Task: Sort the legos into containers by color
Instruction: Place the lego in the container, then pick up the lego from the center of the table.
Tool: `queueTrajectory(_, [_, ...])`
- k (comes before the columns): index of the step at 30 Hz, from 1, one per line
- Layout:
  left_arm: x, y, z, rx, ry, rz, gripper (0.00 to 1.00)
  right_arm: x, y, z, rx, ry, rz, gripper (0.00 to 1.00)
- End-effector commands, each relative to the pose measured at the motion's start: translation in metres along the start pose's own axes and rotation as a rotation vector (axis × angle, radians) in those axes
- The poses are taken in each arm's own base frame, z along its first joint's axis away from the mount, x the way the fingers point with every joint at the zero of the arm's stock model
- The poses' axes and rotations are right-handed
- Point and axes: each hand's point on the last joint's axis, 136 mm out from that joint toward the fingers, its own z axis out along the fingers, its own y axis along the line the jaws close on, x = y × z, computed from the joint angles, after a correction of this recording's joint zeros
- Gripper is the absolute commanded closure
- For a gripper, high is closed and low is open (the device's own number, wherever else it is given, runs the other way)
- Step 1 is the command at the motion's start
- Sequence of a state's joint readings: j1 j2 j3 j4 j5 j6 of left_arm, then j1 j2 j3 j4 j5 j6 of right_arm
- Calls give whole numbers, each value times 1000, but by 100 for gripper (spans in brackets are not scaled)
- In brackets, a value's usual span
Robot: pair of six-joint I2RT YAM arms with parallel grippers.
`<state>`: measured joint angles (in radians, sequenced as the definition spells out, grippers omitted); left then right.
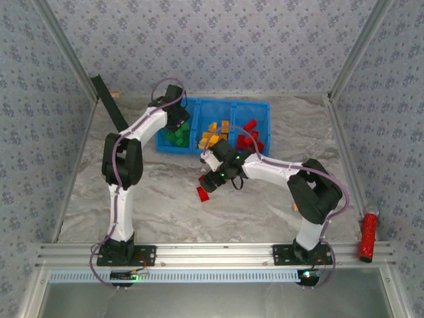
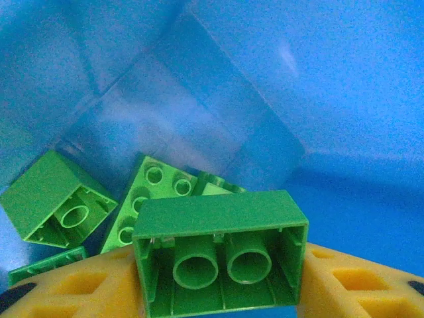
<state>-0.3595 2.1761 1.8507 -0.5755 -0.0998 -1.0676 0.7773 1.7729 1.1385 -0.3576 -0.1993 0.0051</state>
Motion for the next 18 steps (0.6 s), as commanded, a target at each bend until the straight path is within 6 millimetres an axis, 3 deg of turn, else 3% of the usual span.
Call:
queueTrajectory(1, [5,-1,2,0,15,-11,42,-4,3,7,-11,10,-30,21])
queueTrajectory(6, [6,0,1,0,18,-3,35,-3,2,16,-18,23,-24,21])
queueTrajectory(7, [6,0,1,1,17,-2,34,-18,3,12,-19,-8,-28,21])
queueTrajectory(8, [6,0,0,1,17,-2,34,-19,3,13,-21,-11,-28,21])
queueTrajectory(18, [3,-7,-14,37,11,15,32,-16,-1,26,-20,10,11,30])
